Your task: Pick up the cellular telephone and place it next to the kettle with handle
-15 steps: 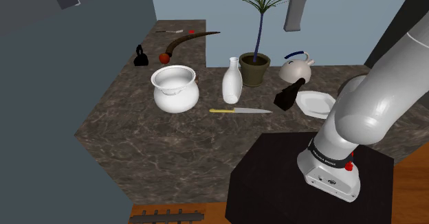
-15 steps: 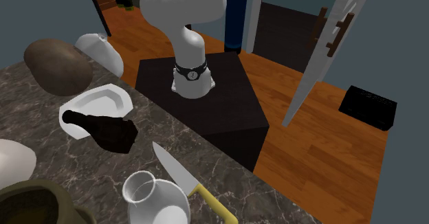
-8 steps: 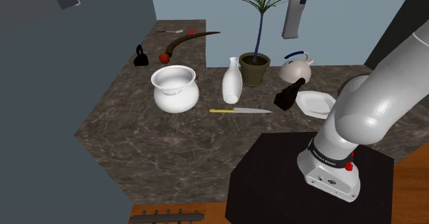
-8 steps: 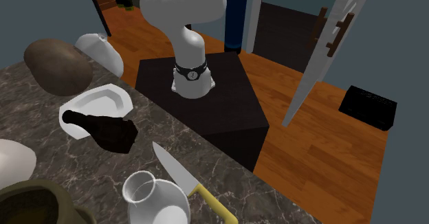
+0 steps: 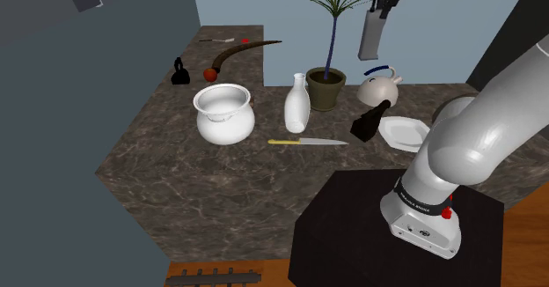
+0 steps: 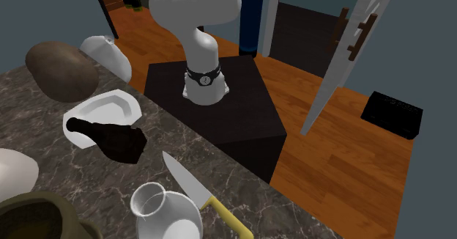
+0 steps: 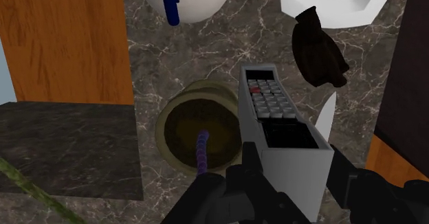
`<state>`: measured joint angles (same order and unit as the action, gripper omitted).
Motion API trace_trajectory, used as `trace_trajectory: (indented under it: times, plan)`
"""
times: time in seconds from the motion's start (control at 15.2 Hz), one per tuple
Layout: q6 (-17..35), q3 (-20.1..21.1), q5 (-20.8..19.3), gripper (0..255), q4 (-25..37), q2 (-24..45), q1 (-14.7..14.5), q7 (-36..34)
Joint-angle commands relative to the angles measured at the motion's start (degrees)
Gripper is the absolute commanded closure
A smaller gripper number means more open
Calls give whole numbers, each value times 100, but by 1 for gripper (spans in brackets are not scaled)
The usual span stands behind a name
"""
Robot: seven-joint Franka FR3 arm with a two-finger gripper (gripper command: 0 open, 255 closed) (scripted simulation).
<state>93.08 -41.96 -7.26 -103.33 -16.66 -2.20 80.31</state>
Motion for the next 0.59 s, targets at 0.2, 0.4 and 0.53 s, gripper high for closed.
trace_trajectory:
  times: [0.2, 0.4, 0.53]
  plan:
    - [406, -9, -65, 255, -476, -92, 36, -25]
    - [635, -22, -94, 255, -733, -127, 54, -35]
    - [787, -35, -110, 255, -897, -141, 65, -38]
